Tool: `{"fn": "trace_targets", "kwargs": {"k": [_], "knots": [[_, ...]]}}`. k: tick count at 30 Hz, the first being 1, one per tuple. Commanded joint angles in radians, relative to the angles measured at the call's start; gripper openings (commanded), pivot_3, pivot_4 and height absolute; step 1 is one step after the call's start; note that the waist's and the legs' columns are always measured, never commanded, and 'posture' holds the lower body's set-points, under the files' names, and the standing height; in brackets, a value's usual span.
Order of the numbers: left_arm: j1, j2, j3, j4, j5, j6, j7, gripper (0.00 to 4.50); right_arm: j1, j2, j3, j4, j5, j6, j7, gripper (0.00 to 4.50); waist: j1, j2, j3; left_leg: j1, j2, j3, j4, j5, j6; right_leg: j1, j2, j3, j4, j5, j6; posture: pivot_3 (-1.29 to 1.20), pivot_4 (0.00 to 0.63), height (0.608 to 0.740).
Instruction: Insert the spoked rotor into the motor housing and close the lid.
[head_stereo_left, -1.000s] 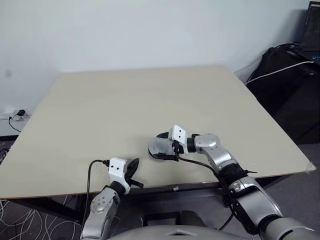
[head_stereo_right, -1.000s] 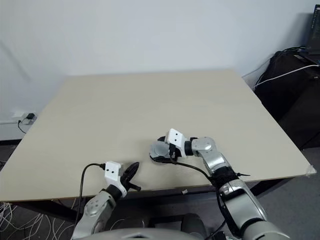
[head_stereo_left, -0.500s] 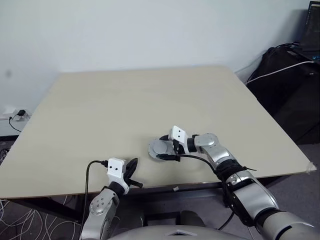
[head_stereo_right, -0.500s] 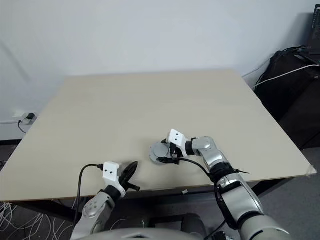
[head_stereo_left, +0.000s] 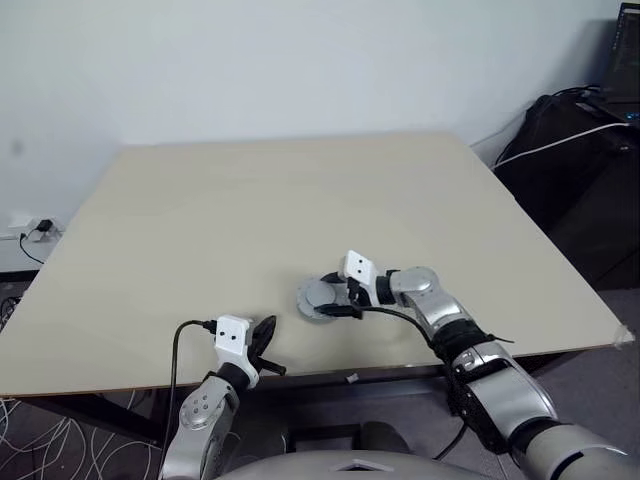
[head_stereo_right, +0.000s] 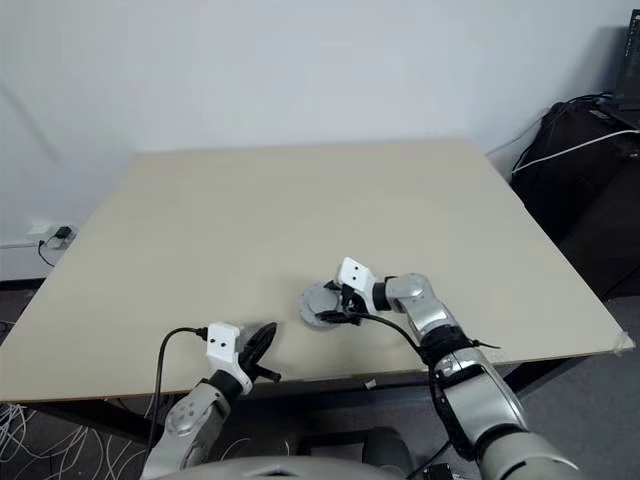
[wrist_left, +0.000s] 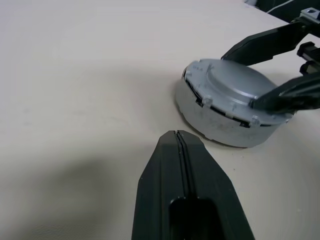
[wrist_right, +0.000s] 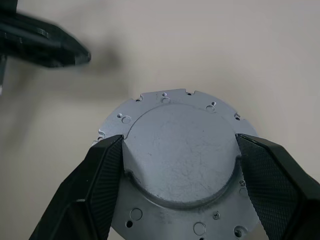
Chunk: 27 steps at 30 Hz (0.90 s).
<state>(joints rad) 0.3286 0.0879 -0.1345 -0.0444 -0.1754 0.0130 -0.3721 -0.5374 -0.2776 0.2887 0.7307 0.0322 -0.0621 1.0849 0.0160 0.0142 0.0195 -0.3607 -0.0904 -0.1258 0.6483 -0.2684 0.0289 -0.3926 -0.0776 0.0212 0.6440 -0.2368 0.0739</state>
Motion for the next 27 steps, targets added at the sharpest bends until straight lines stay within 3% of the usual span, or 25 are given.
{"fn": "trace_targets", "kwargs": {"k": [1, 9, 18, 27], "knots": [[-0.011, 0.003, -0.009, -0.053, -0.003, -0.002, -0.005, 0.0, 0.041, 0.026, -0.056, -0.137, 0.08, 0.094, -0.013, 3.26, -0.001, 0.0, 0.0, 0.0, 0.0, 0.0, 0.0, 0.0, 0.0, 0.0, 0.0, 0.0, 0.0, 0.0, 0.0, 0.0, 0.0, 0.74], [-0.02, 0.007, -0.012, -0.046, -0.008, 0.005, -0.014, 0.0, 0.149, 0.032, -0.03, -0.293, 0.055, 0.219, -0.076, 3.26, -0.003, 0.0, 0.0, 0.0, 0.002, 0.001, 0.0, 0.0, 0.0, -0.001, 0.001, 0.001, 0.001, 0.0, 0.0, 0.0, 0.0, 0.74], [-0.02, 0.003, -0.009, -0.03, -0.011, -0.005, -0.015, 0.0, 0.152, 0.06, -0.02, -0.293, 0.002, 0.268, -0.216, 3.26, -0.004, 0.0, -0.001, 0.002, 0.003, 0.002, 0.0, 0.0, -0.001, 0.0, 0.002, 0.001, 0.001, 0.0, 0.0, 0.0, 0.0, 0.74], [-0.024, 0.0, -0.006, -0.017, -0.012, -0.015, -0.017, 0.0, 0.163, 0.037, 0.017, -0.3, -0.032, 0.264, -0.224, 3.26, -0.004, 0.0, -0.001, 0.003, 0.004, 0.002, 0.002, 0.001, -0.004, 0.002, 0.004, 0.001, 0.001, -0.001, -0.001, 0.0, 0.0, 0.74]]}}
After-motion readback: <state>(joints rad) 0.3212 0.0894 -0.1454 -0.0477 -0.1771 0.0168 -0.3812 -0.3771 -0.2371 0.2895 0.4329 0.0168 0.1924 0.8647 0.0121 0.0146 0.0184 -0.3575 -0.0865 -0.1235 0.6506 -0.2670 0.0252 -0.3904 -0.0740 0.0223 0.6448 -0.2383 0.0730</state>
